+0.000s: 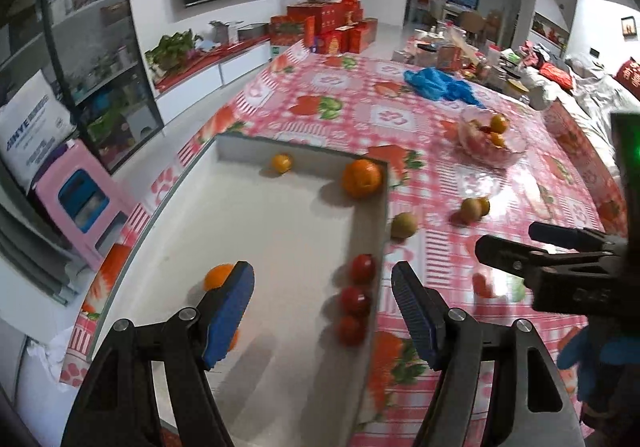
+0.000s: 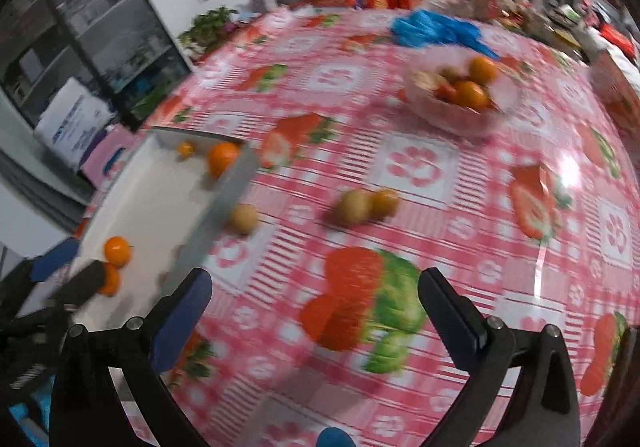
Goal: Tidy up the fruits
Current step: 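Move both open tools back over the table toward the remaining fruit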
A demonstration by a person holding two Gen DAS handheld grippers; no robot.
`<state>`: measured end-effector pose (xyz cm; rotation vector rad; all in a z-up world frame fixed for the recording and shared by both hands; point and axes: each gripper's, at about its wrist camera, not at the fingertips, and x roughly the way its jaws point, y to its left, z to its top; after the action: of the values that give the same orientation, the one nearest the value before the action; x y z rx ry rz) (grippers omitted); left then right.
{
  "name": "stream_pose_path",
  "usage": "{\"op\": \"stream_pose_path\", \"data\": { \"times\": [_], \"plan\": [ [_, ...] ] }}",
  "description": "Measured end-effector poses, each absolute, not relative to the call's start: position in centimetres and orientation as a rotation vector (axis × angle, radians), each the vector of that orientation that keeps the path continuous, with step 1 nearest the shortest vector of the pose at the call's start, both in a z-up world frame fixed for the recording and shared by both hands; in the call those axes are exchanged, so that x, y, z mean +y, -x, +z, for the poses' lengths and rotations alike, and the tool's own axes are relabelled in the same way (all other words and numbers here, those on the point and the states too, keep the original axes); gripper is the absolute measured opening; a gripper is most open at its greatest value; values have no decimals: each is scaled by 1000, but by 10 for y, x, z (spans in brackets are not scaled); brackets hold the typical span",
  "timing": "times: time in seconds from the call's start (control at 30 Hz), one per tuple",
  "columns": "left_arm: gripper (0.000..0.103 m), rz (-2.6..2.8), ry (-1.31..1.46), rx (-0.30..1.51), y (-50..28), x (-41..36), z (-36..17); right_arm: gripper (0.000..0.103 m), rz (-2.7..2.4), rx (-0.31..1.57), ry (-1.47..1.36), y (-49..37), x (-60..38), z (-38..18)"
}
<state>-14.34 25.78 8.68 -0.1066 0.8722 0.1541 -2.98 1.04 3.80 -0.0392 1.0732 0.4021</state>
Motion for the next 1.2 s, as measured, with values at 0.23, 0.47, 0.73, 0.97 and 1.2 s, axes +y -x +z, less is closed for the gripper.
{"op": "stream_pose_path", "data": {
  "times": [0.23, 0.47, 0.73, 0.97, 1.2],
  "plan": [
    [72, 103, 62, 893, 135, 226, 94, 103, 267, 1132, 87, 23, -39, 11],
    [72, 47, 20, 953, 120, 185, 75, 103, 178, 1101, 202, 28, -69, 2],
    [72, 32, -33, 979, 104, 158, 65, 103, 177, 1048, 207, 35, -92, -1],
    [72, 7, -85, 962, 81, 145, 62, 103, 196, 960, 202, 44, -92, -3],
    [72, -52, -62, 964, 48, 125, 53, 103, 196, 959, 202, 45, -92, -3]
  ]
}}
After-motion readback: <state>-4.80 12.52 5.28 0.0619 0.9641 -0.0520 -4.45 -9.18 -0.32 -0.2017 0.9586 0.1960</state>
